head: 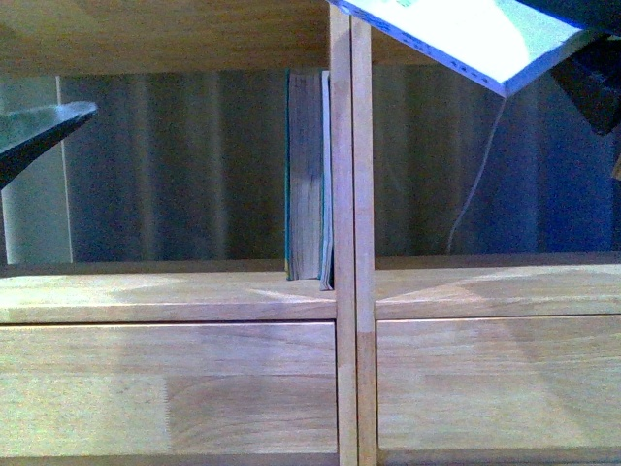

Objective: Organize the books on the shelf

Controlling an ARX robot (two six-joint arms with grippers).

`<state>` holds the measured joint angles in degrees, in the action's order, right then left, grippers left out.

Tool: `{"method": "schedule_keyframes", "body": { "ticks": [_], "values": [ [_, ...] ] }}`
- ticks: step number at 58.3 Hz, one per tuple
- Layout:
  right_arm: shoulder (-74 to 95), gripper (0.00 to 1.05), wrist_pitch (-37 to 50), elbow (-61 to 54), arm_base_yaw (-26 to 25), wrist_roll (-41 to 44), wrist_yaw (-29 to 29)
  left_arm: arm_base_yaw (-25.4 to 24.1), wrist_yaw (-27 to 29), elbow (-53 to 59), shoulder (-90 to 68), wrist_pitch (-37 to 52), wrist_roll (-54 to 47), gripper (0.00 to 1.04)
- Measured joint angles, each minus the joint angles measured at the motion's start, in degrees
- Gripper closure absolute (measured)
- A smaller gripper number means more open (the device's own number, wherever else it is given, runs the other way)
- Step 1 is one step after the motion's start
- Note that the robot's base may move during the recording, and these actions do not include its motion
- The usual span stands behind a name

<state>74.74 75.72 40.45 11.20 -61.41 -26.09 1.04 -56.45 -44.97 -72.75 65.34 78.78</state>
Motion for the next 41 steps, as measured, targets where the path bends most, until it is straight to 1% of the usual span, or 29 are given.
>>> {"method": "schedule_keyframes", "body": {
  "ticks": [9,16,31,41],
  "values": [
    [0.0,0.97,0.4,0.0,2.2,0.0,-0.7,5.8,2.5,-0.6,0.0,-2.0,-0.9,0.07],
    [-0.2,0.97,0.7,-0.2,4.3,0.2,-1.7,8.7,3.6,-1.8,-0.8,-2.1,-1.7,0.07],
    [-1.1,0.97,1.7,-1.9,8.8,0.0,-4.4,13.0,4.4,-5.4,-2.9,-2.7,-5.0,0.07],
    [-2.4,0.97,1.2,-2.4,10.5,0.6,-4.8,15.0,4.9,-8.1,-4.5,-4.8,-7.4,0.07]
  ]
}}
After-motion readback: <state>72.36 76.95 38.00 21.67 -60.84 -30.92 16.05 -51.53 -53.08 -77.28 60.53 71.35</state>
